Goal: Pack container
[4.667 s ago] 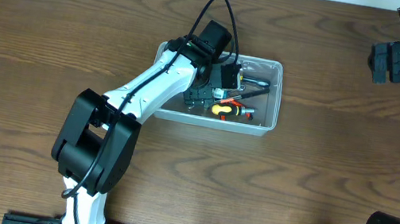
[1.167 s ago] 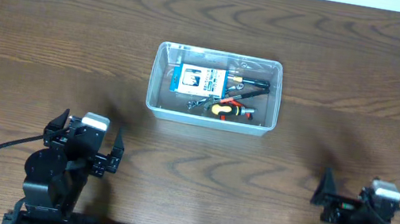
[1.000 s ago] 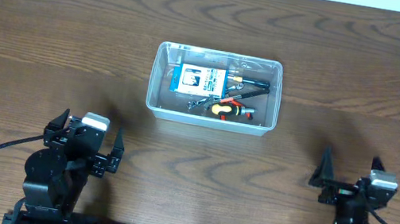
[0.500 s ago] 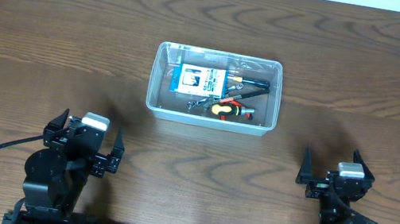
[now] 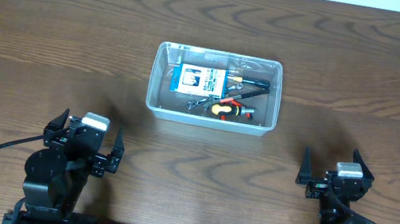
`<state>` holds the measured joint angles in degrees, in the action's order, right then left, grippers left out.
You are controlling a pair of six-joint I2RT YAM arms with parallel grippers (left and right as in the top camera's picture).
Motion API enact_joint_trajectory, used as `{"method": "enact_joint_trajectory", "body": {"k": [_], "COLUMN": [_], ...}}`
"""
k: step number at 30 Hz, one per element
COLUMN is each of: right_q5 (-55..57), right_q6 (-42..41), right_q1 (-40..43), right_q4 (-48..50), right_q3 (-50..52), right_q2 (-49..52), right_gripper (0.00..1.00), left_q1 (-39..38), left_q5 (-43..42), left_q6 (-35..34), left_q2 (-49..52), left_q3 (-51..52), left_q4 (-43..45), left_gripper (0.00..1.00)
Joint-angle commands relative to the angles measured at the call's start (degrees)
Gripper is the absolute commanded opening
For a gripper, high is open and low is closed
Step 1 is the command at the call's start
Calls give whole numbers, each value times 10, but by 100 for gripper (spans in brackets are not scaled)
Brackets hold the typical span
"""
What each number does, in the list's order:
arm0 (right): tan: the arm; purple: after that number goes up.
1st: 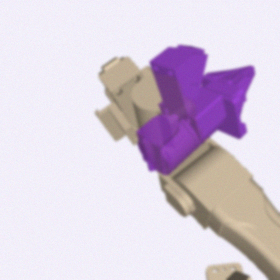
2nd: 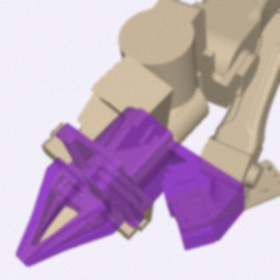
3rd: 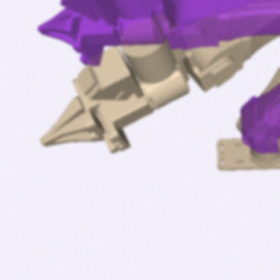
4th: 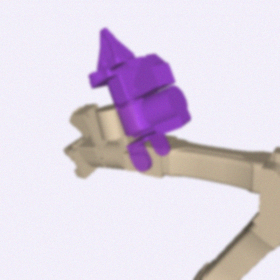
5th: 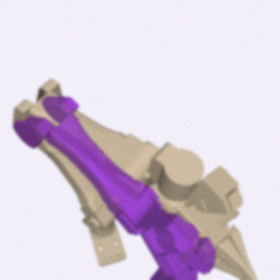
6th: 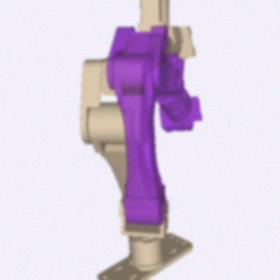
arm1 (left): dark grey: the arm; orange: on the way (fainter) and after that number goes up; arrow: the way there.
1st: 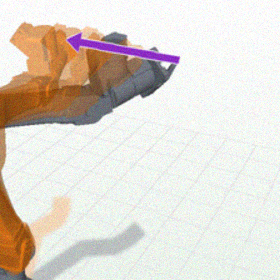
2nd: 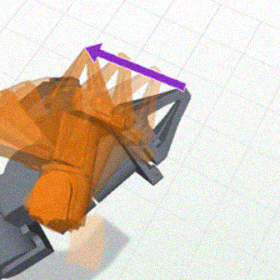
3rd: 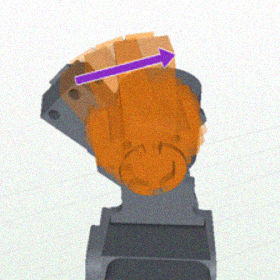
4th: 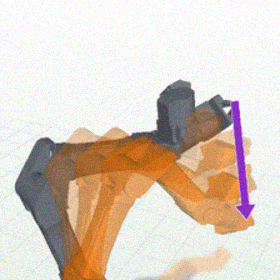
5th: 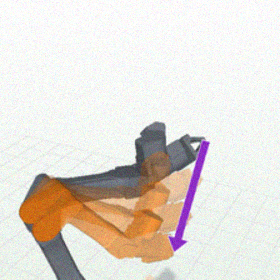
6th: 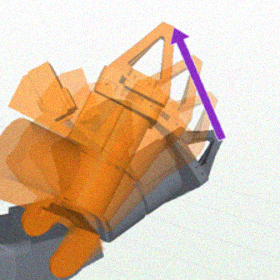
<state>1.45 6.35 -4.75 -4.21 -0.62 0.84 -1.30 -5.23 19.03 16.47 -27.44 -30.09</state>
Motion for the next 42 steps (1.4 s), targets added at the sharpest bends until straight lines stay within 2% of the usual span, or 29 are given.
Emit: {"method": "enact_joint_trajectory", "body": {"k": [1, 14, 17, 21, 24, 30, 35, 39, 42], "right_q5": [-4, -4, -4, -4, -4, -4, -4, -4, -4], "right_q6": [6, 6, 6, 6, 6, 6, 6, 6, 6], "right_q1": [-5, -5, -5, -5, -5, -5, -5, -5, -5], "right_q4": [0, 0, 0, 0, 0, 0, 0, 0, 0], "right_q3": [3, 3, 3, 3, 3, 3, 3, 3, 3], "right_q2": [-5, -5, -5, -5, -5, -5, -5, -5, -5], "right_gripper": [99, 99, 99, 99, 99, 99, 99, 99, 99], "left_q1": [-2, -3, -12, -34, -36, -36, -36, -36, -36], "left_q5": [-3, -4, -52, -130, -106, -31, -23, -17, -19], "left_q6": [-9, -14, -115, -140, -146, -150, -156, -158, -159], "left_q2": [-3, -5, -30, -83, -121, -156, -160, -162, -164], "left_q3": [-1, -1, -1, 25, 65, 164, 264, 272, 272], "left_q4": [2, -16, -55, -62, 10, 211, 355, 342, 295], "left_gripper": [98, 98, 98, 98, 98, 98, 98, 98, 98]}}
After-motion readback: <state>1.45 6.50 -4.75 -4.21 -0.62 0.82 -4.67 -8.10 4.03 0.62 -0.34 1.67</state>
